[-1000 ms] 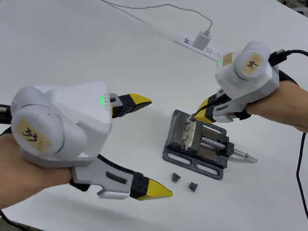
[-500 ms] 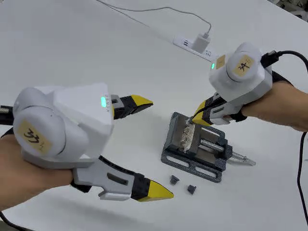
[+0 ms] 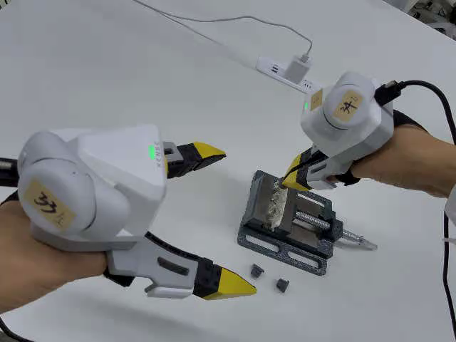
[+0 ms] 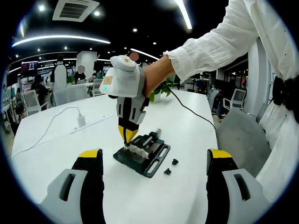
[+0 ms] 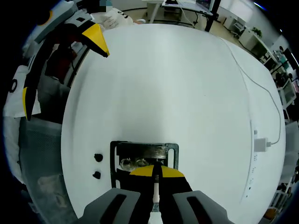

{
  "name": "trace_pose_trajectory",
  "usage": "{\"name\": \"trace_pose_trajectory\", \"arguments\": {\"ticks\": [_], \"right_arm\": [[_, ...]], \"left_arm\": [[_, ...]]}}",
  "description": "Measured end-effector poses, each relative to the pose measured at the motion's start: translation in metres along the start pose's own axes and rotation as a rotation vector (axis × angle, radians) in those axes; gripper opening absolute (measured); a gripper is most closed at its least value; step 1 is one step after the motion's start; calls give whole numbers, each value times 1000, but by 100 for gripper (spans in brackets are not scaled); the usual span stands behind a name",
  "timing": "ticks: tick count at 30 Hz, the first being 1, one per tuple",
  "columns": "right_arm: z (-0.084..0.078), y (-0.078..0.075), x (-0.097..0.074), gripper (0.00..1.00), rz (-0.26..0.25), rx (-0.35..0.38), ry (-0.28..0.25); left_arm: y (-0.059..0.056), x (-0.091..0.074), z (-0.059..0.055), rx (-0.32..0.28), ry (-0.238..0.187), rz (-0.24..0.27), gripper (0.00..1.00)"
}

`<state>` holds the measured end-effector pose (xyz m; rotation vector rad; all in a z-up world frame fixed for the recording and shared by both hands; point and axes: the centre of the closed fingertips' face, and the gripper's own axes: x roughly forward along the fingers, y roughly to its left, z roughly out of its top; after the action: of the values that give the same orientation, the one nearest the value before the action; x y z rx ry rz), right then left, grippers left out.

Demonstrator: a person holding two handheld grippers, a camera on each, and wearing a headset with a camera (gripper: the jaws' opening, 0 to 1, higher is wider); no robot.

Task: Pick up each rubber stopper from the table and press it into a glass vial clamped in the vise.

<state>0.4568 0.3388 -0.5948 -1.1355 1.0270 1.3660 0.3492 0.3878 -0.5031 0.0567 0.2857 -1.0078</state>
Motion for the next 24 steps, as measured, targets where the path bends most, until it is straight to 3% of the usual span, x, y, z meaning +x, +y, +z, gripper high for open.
{"name": "trace_pose_trajectory", "arguments": {"ticks": [10,20,22,24], "right_arm": [[-3,-2,1,0,12,12,23],[-3,1,2,0,-32,-37,53],[-3,-1,1,0,-38,-28,47],[-3,-1,1,0,-43,54,12]], "left_arm": [[0,0,1,0,-2,1,91],[0,5,0,-4,-8,-6,92],[-1,5,-2,-1,-2,-10,92],[-2,5,-8,7,18,-17,92]]}}
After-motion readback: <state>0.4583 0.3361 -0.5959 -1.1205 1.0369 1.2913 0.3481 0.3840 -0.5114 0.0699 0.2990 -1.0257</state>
